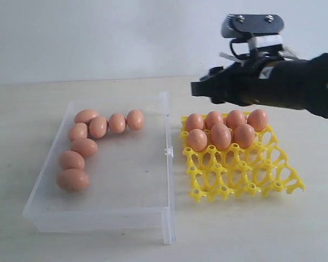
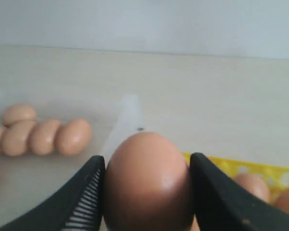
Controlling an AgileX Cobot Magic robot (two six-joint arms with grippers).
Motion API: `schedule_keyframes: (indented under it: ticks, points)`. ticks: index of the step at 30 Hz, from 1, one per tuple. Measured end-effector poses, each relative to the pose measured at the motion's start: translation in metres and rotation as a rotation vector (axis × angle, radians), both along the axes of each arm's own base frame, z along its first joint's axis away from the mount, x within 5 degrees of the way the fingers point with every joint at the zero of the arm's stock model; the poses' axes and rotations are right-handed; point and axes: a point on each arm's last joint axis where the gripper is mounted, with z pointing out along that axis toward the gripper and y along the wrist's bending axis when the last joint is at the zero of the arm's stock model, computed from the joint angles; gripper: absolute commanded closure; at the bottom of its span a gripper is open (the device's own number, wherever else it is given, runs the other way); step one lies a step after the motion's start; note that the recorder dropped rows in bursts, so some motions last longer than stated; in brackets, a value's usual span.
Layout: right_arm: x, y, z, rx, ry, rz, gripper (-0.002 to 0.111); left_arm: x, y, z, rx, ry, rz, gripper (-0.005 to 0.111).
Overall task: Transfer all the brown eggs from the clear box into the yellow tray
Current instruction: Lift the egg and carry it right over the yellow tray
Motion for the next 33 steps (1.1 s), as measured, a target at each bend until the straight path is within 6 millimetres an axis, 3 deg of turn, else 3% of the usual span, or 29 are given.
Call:
schedule_keyframes:
  ticks: [4, 9, 19, 33]
  points:
    - [0.008, -0.046, -0.013, -0.019, 0.055, -0.138, 0.108, 0.000, 0.000, 0.000, 0.000, 0.000, 0.000, 0.107]
    - [0.016, -0.069, -0.028, -0.033, 0.123, -0.210, 0.108, 0.000, 0.000, 0.000, 0.000, 0.000, 0.000, 0.107]
    - [0.023, -0.075, -0.064, -0.062, 0.236, -0.236, 0.108, 0.000, 0.000, 0.000, 0.000, 0.000, 0.000, 0.107]
    - [0.029, -0.082, -0.081, -0.073, 0.265, -0.264, 0.108, 0.000, 0.000, 0.000, 0.000, 0.000, 0.000, 0.107]
